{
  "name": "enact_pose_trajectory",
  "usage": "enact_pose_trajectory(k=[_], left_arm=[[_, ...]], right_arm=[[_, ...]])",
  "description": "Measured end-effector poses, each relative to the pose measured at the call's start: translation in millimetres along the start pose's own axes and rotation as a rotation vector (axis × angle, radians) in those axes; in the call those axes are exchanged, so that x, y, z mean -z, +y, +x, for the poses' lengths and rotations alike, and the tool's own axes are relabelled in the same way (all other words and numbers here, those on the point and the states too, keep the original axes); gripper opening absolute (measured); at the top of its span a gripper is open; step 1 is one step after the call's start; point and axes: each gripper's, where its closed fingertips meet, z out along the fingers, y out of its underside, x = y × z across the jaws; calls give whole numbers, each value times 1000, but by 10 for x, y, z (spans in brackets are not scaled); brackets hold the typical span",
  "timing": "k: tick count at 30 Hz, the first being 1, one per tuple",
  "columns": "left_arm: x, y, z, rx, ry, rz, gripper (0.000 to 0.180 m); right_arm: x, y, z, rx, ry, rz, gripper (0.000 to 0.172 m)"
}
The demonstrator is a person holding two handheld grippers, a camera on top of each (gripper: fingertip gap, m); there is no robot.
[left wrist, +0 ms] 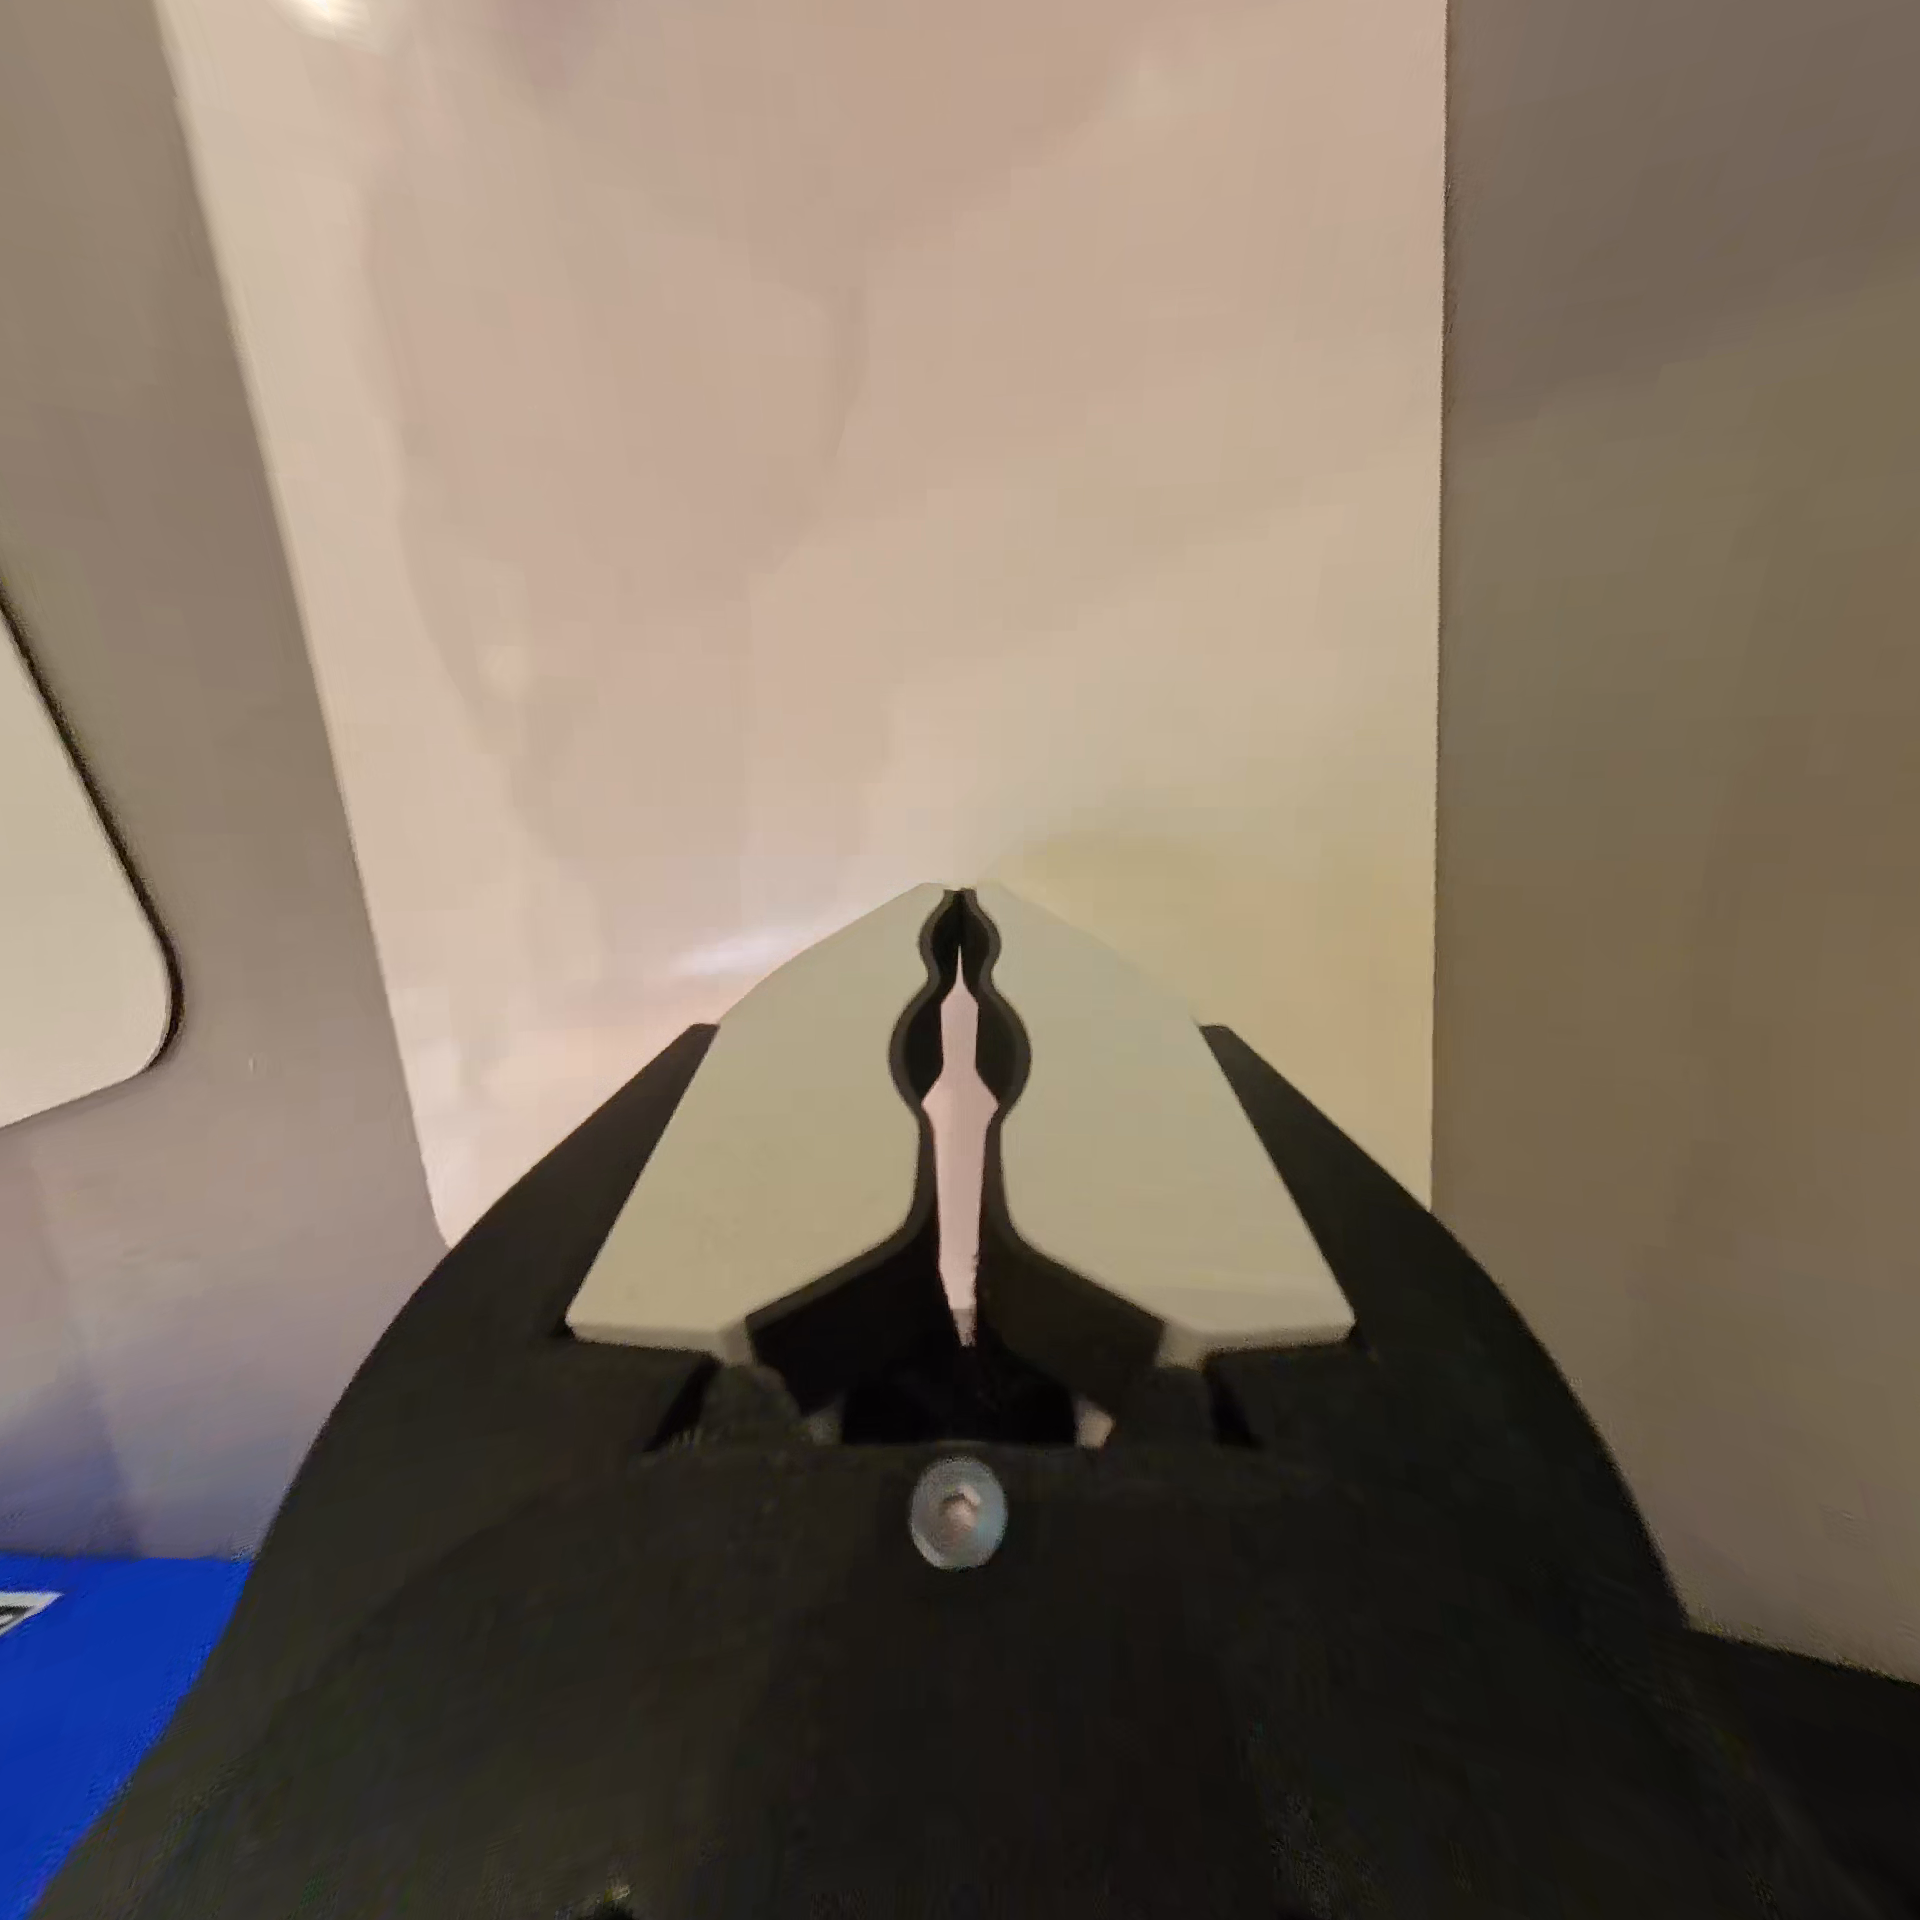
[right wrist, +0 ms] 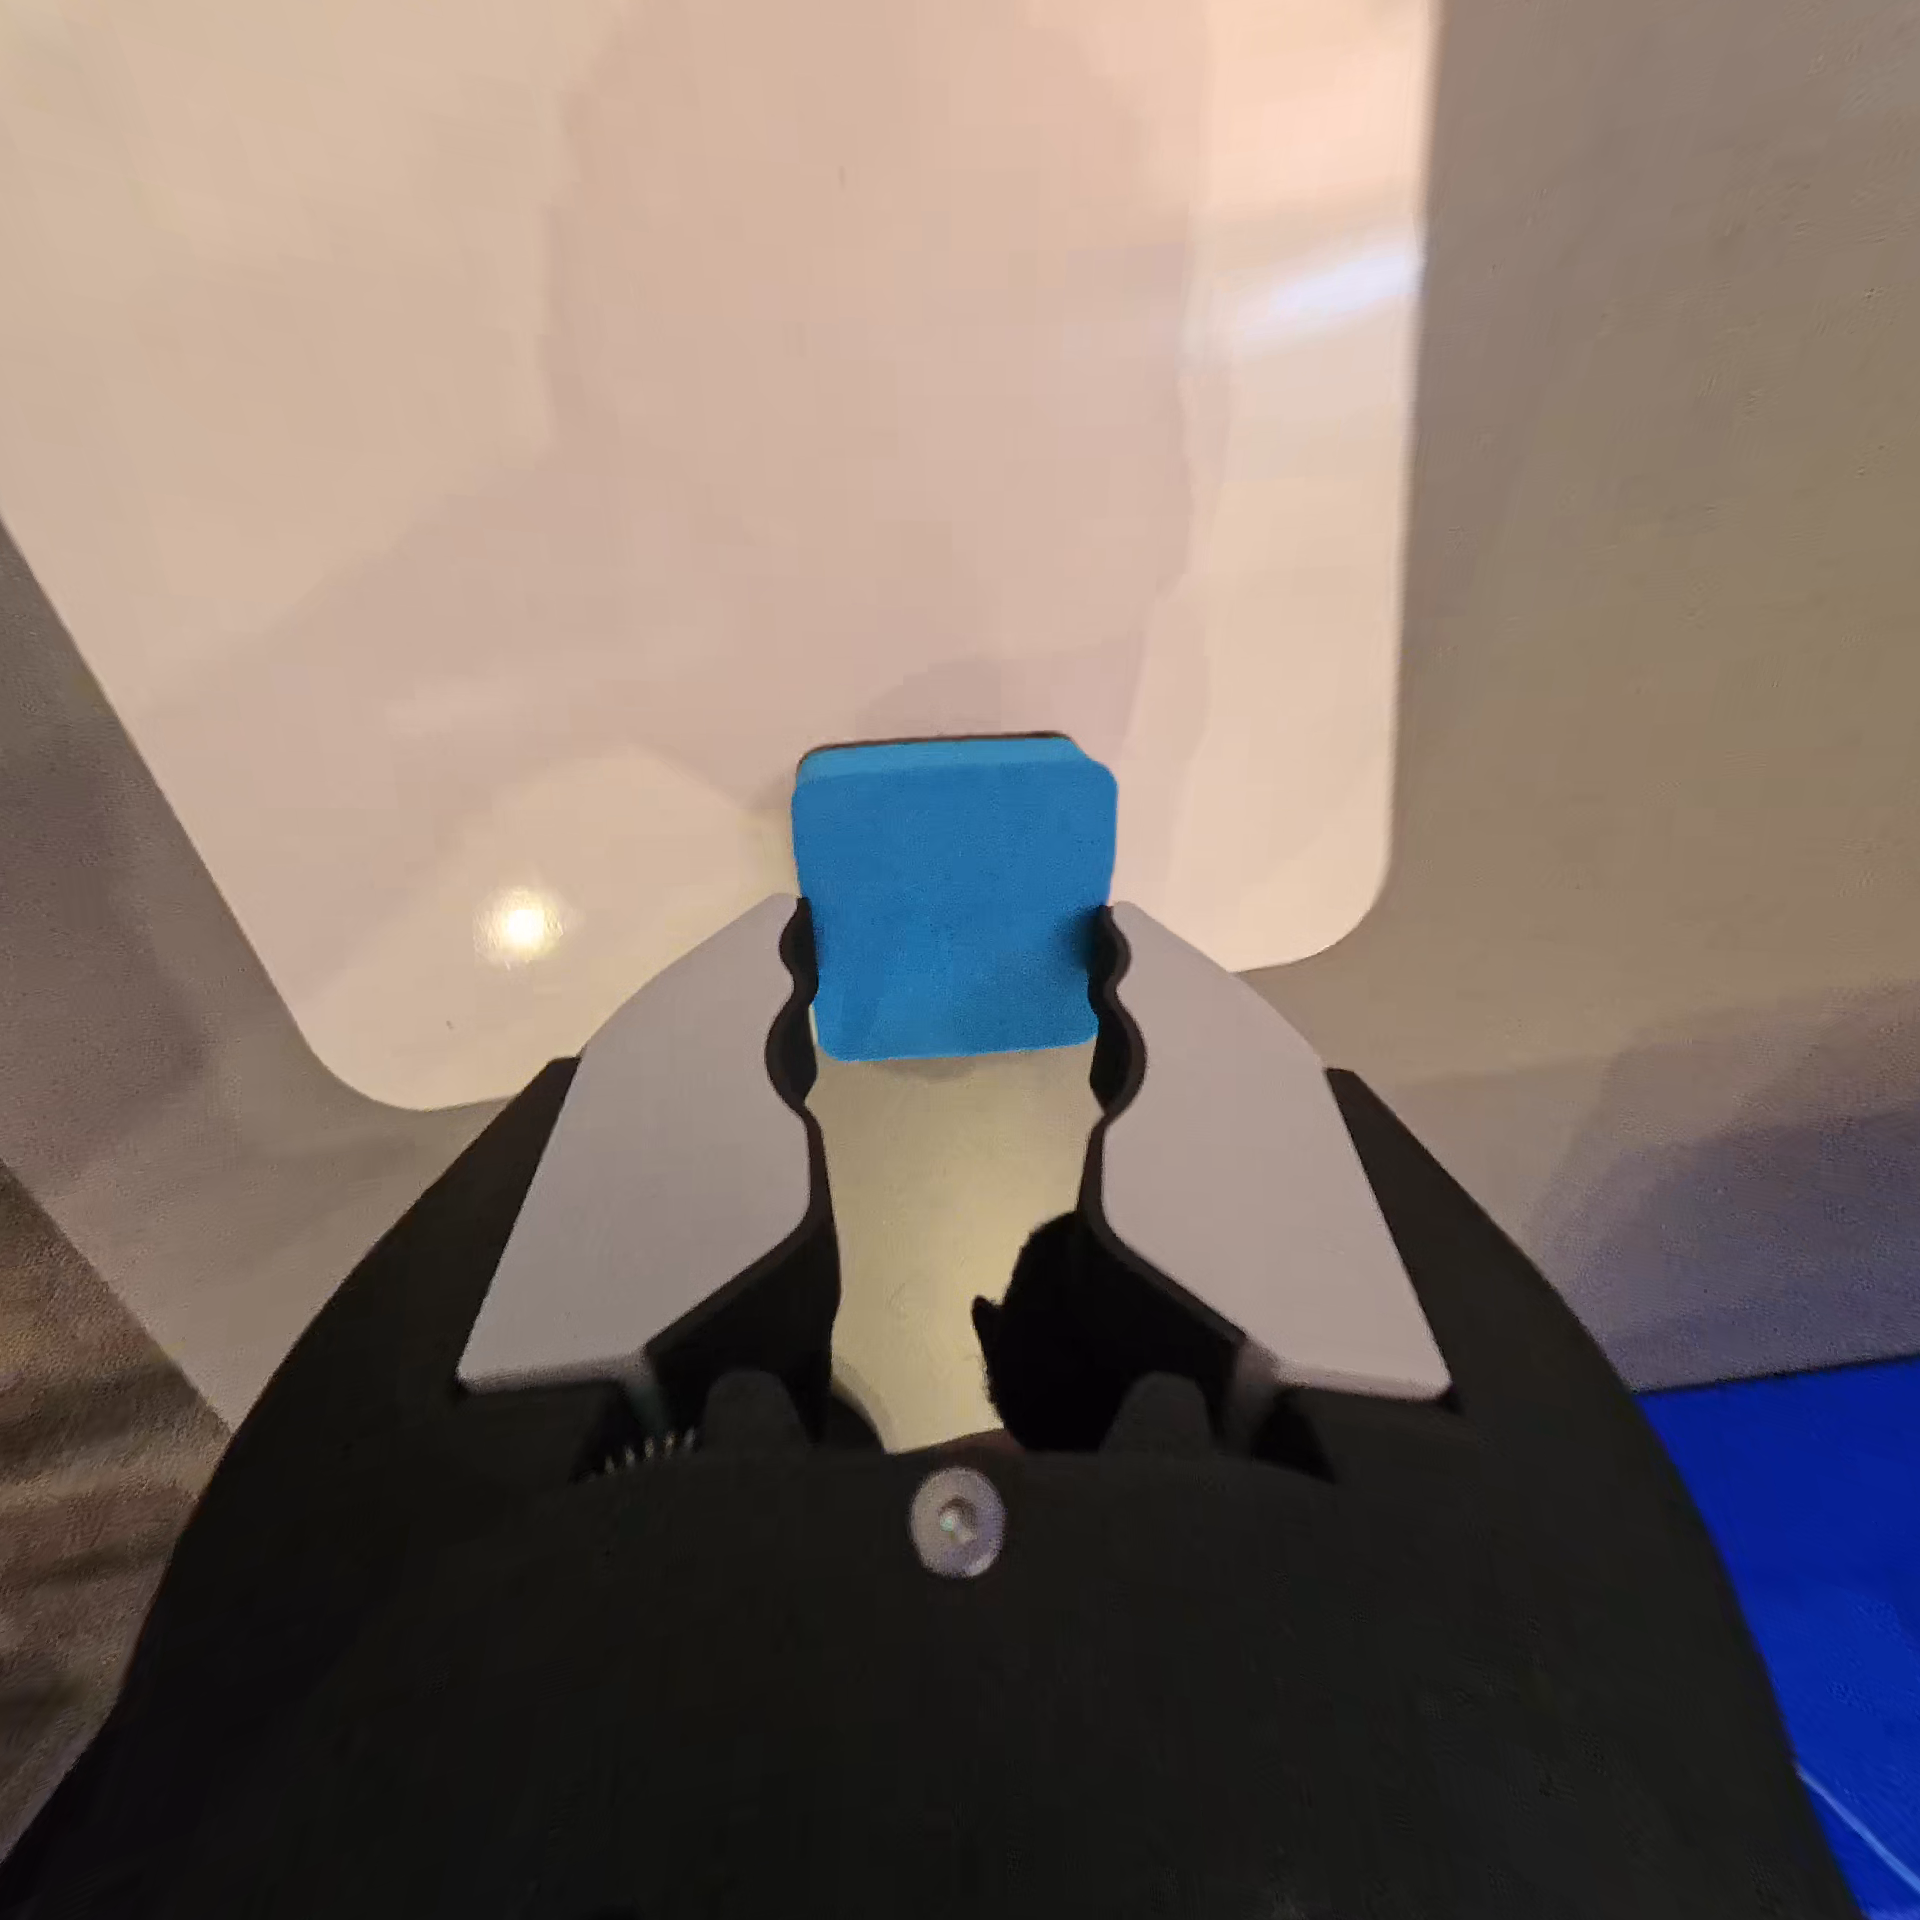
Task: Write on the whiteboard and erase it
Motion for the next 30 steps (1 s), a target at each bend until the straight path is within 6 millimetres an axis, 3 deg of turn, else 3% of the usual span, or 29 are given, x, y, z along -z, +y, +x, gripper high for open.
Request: enact_pose_trajectory(k=[2,4,7,10,14,19,22,26,30], left_arm=[[139,-26,-167,71,-7,71,1],[211,26,-462,144,-84,107,1],[141,189,-854,221,-165,107,1],[-22,439,-1066,253,-184,6,1],[-167,540,-1151,275,-193,-2,1],[-152,592,-1114,336,-137,24,1],[-160,519,-1004,362,-67,75,1],[-159,522,-1020,324,-108,62,0],[-149,533,-1053,341,-97,101,0]], right_arm=[[97,-73,2,-8,15,43,52],[68,-82,-138,44,6,11,52],[-61,-53,-342,101,2,-60,52],[-129,-97,-401,87,3,-26,52],[-134,-60,-321,69,27,-18,52],[-142,-73,-270,88,11,-22,52],[-146,-74,-189,77,15,-17,52],[-141,-79,-188,94,14,-26,52],[-32,-212,-177,66,-23,101,52]])
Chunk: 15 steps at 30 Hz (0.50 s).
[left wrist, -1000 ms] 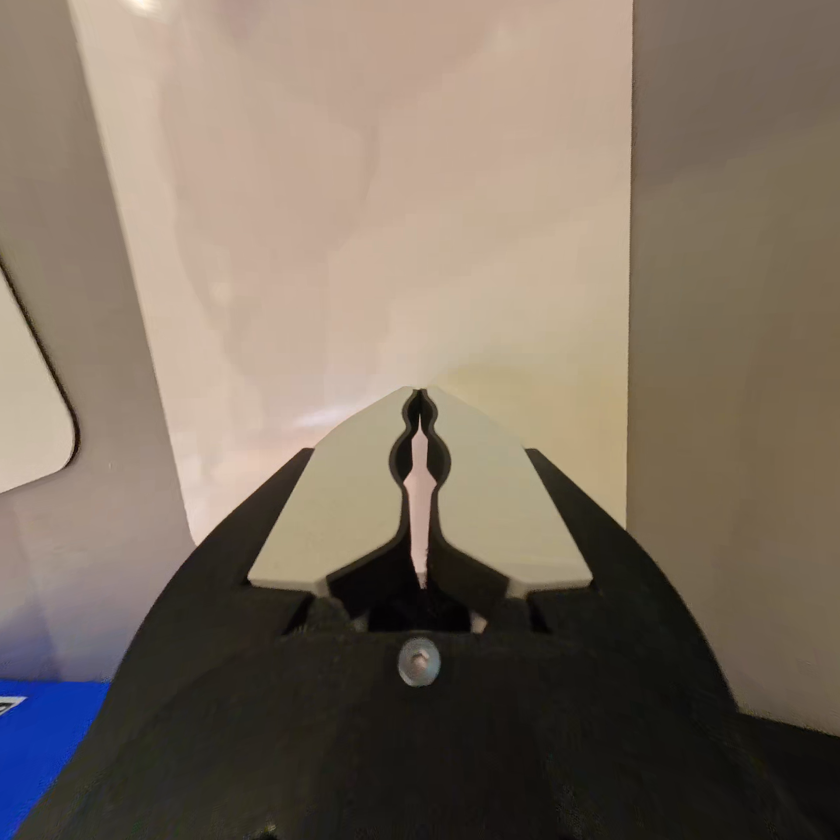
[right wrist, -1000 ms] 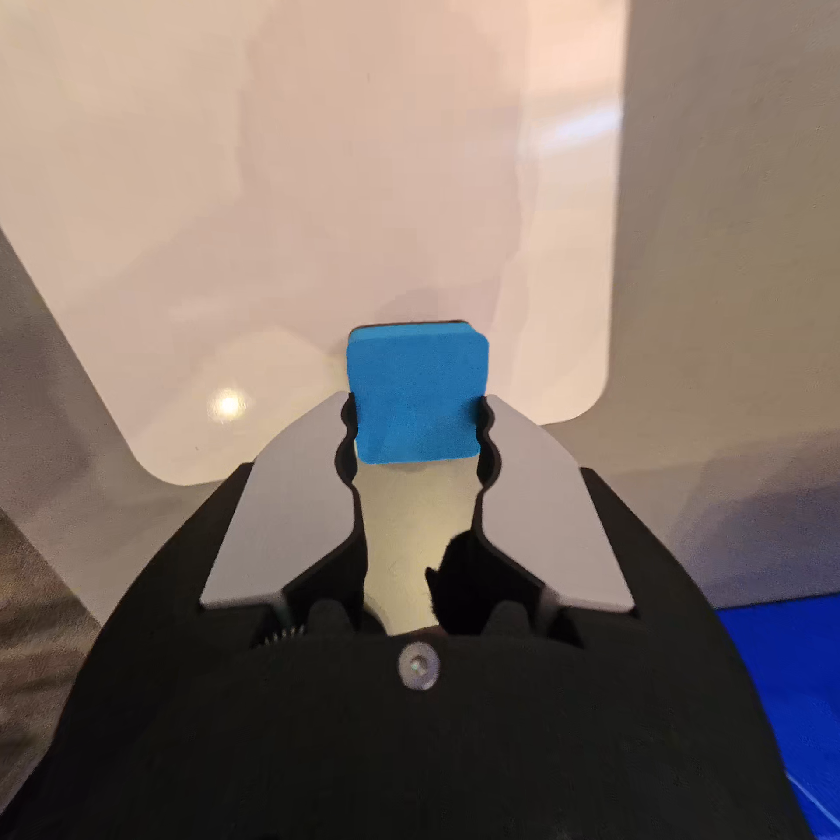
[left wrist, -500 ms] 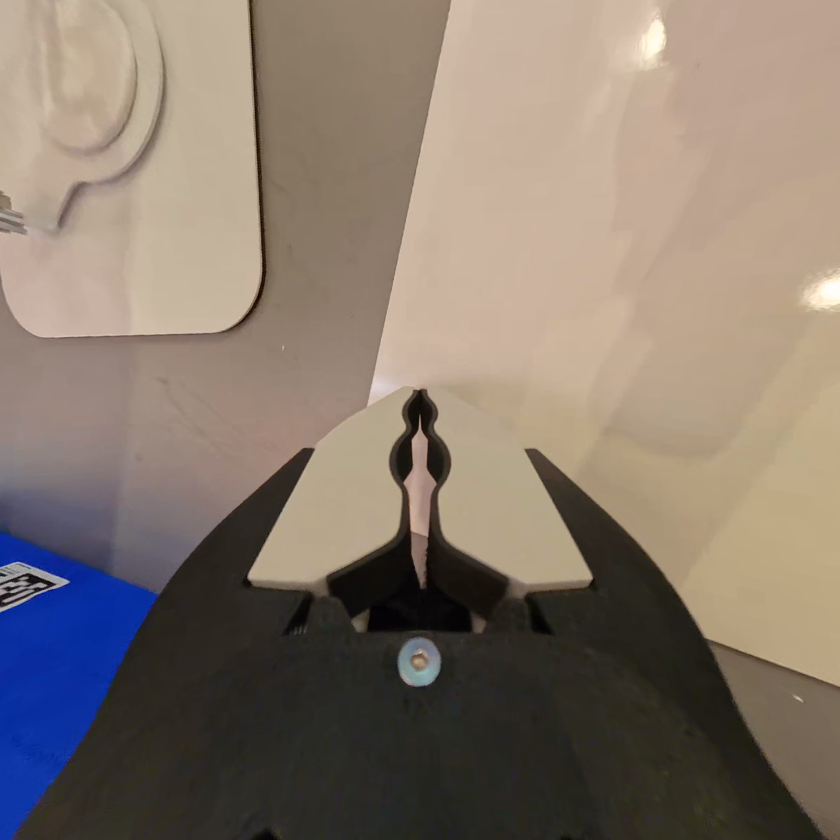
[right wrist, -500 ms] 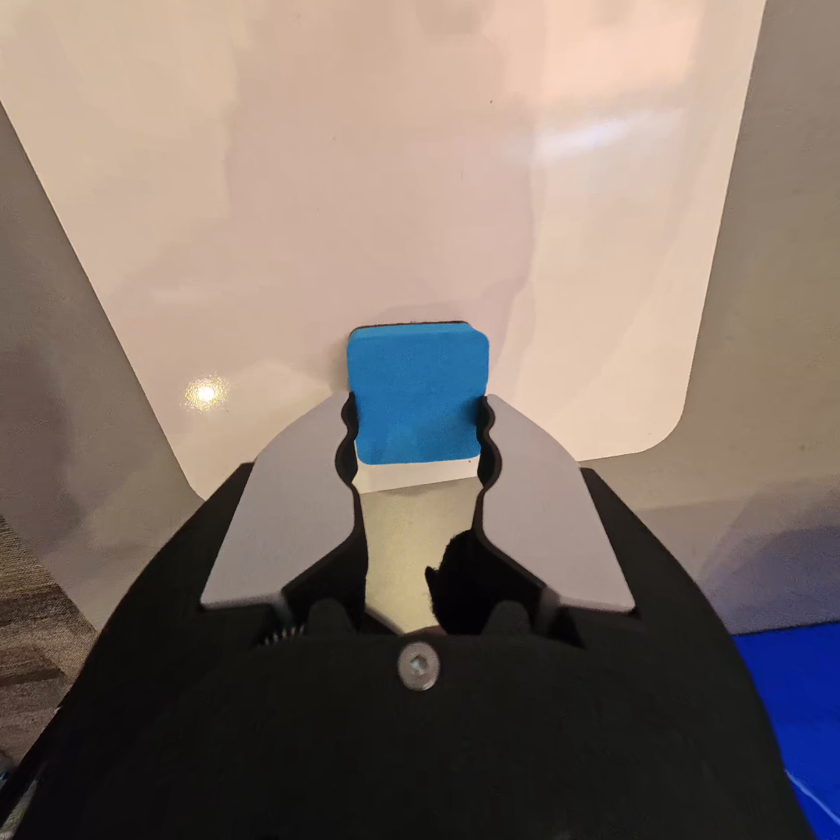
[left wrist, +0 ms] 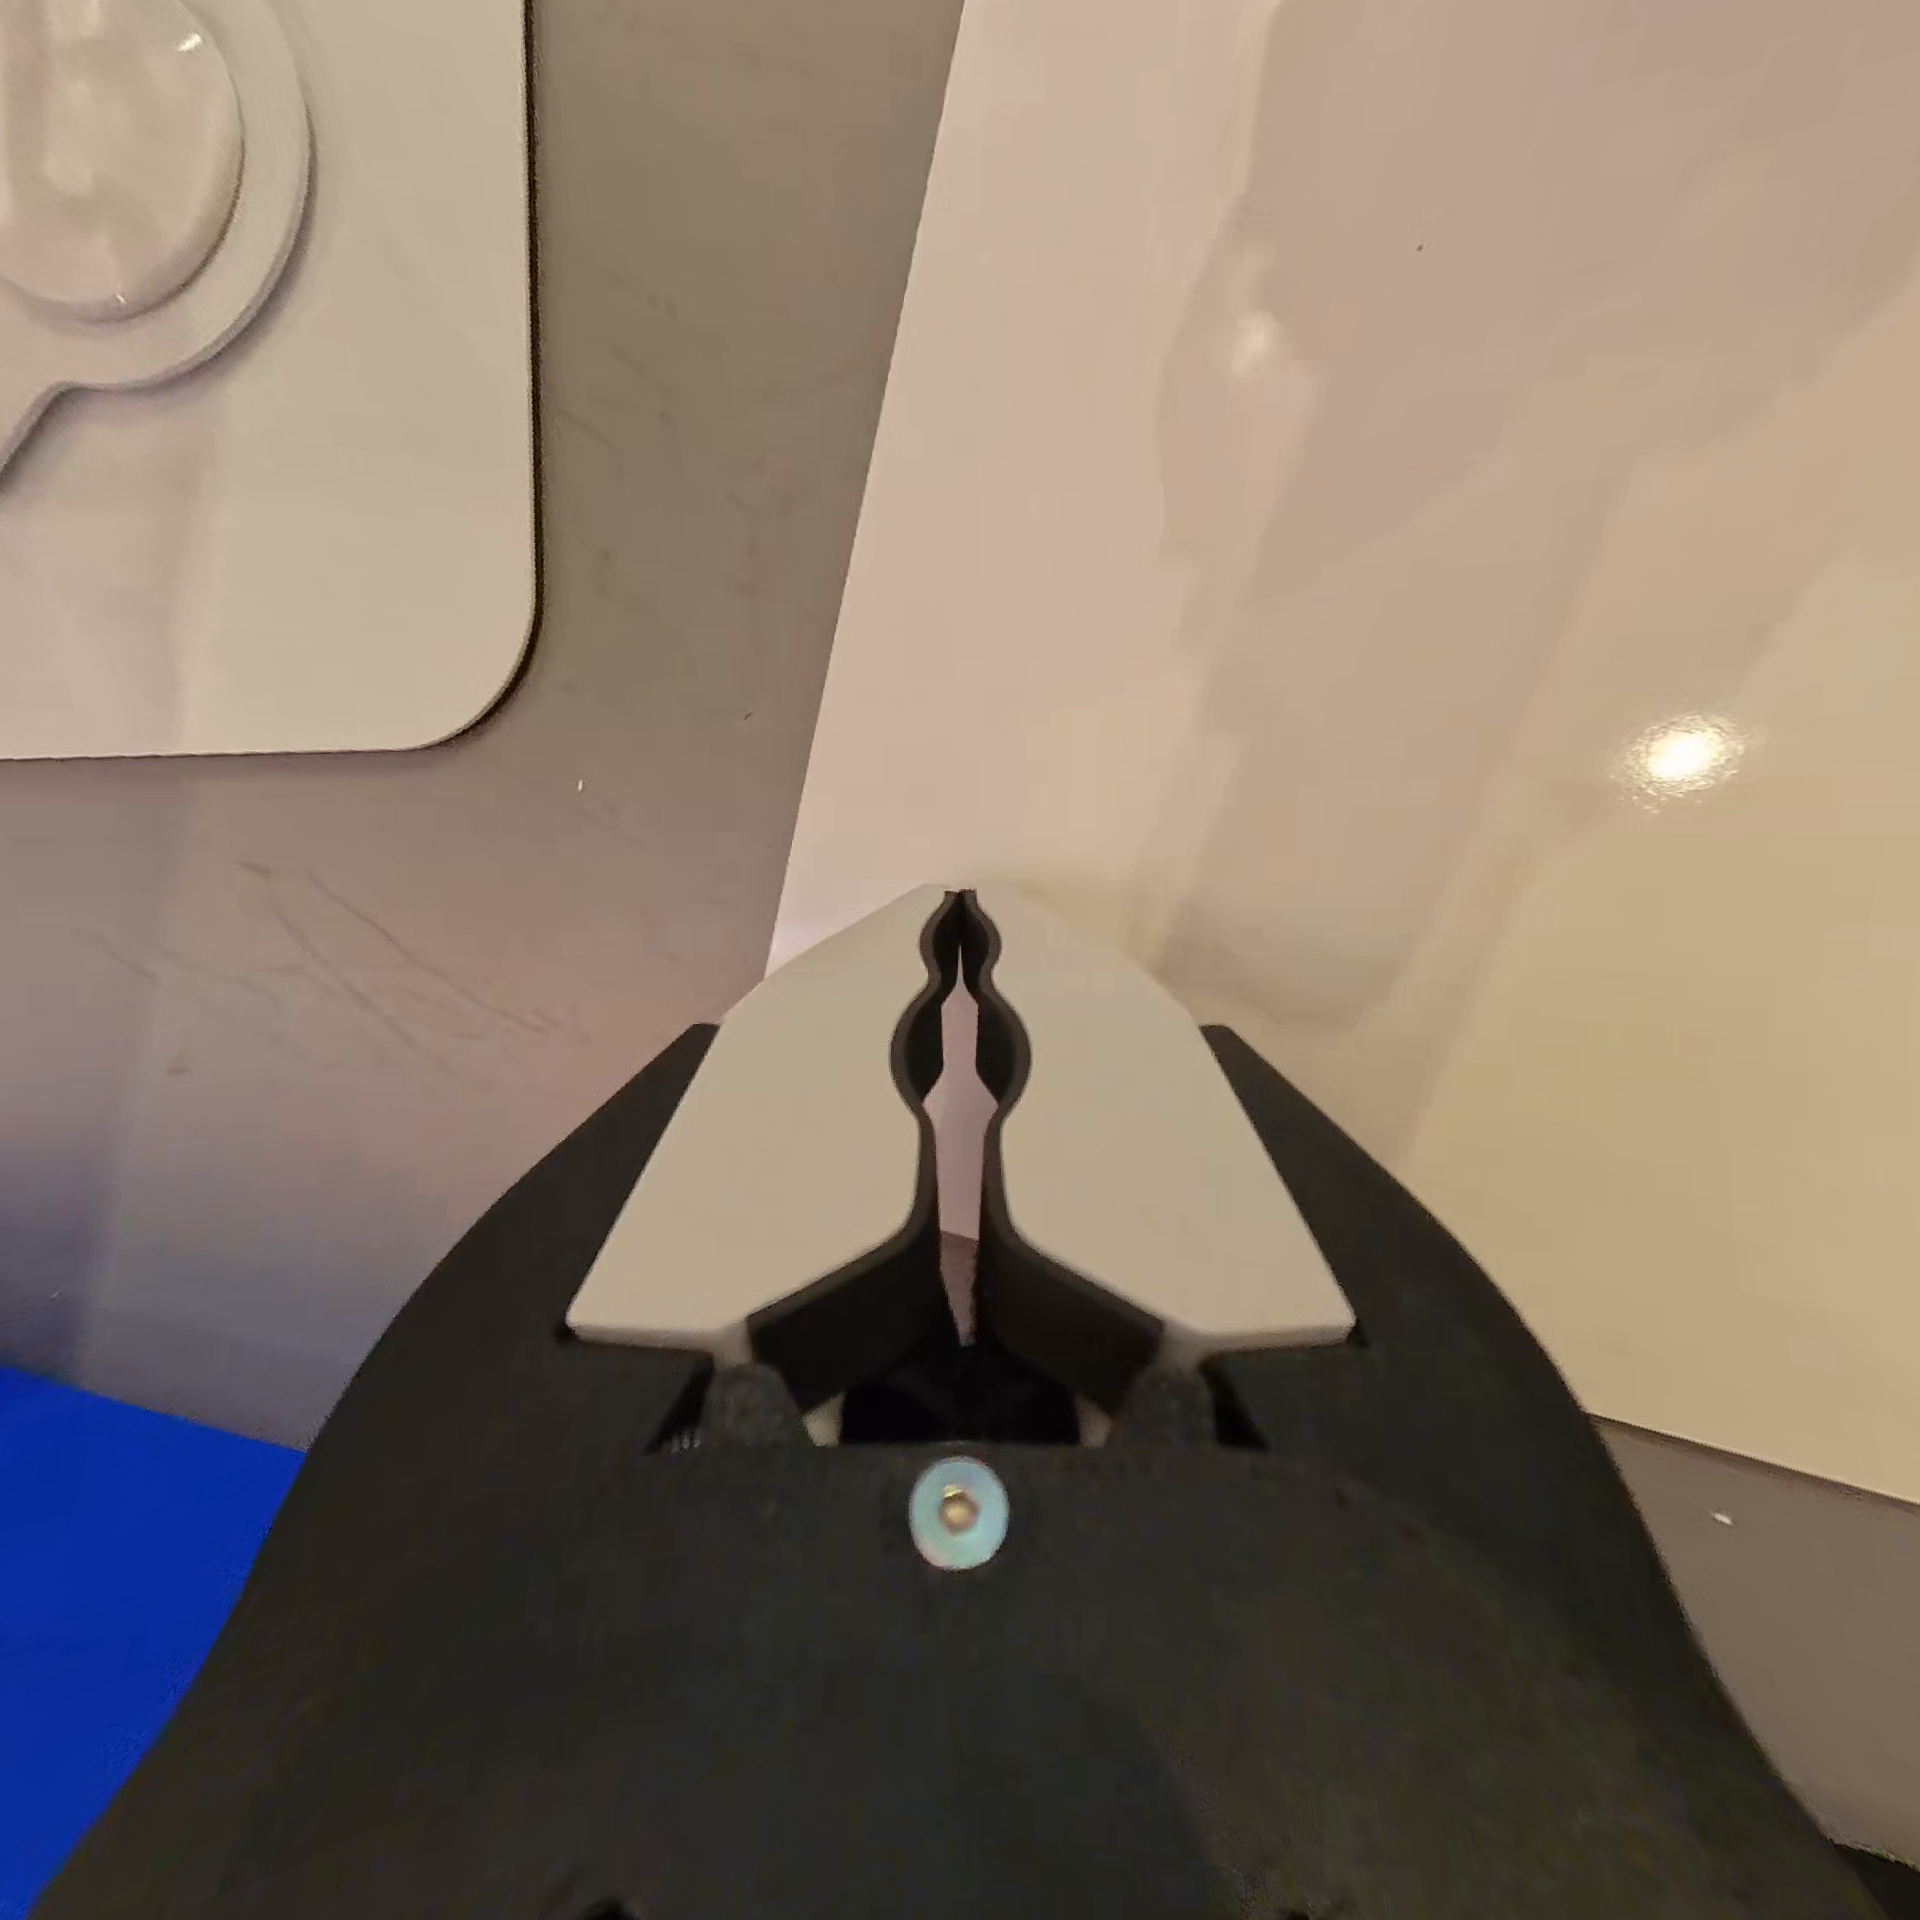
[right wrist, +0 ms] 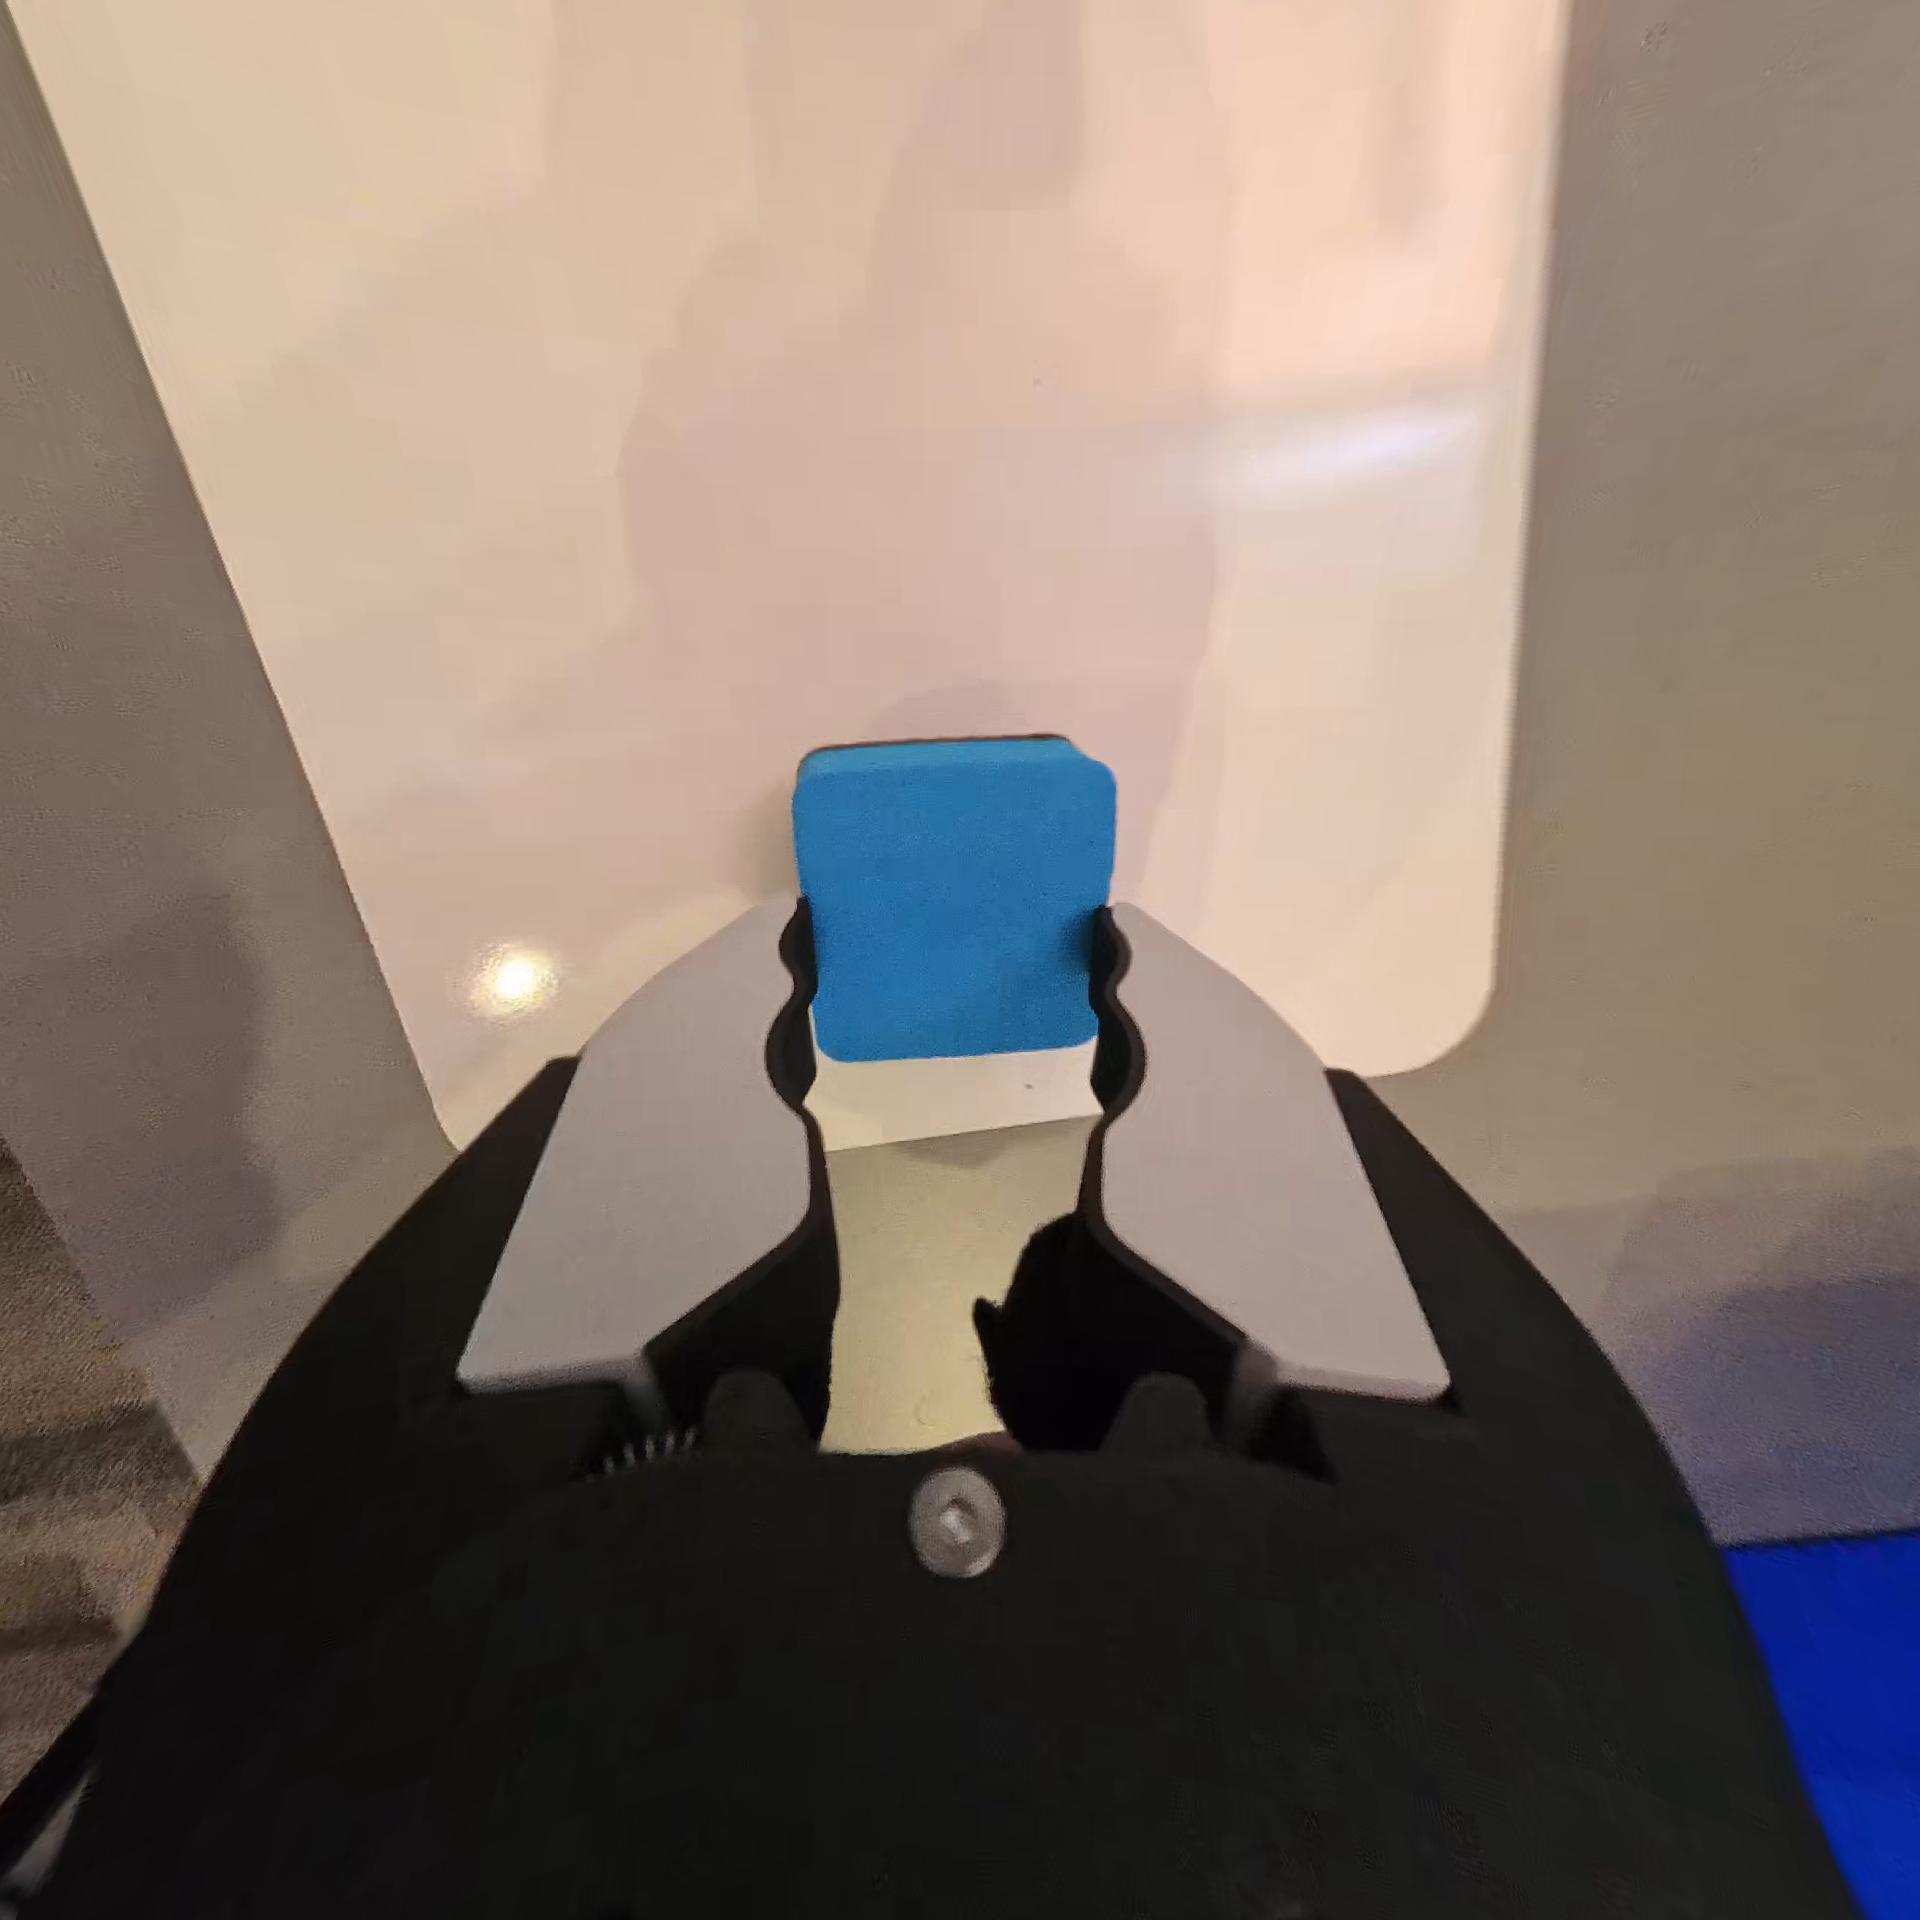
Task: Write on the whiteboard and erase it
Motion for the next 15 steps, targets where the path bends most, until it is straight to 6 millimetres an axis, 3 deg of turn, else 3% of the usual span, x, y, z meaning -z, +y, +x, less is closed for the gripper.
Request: enact_pose_trajectory(k=[5,9,15], left_arm=[[-20,-27,-20,-6,4,28,0],[-19,2,-43,-14,-6,19,0],[-24,1,-86,-19,-19,28,0]], right_arm=[[238,49,325,-25,88,21,52],[397,328,590,-47,136,-17,52],[421,536,616,-34,122,-45,52]])
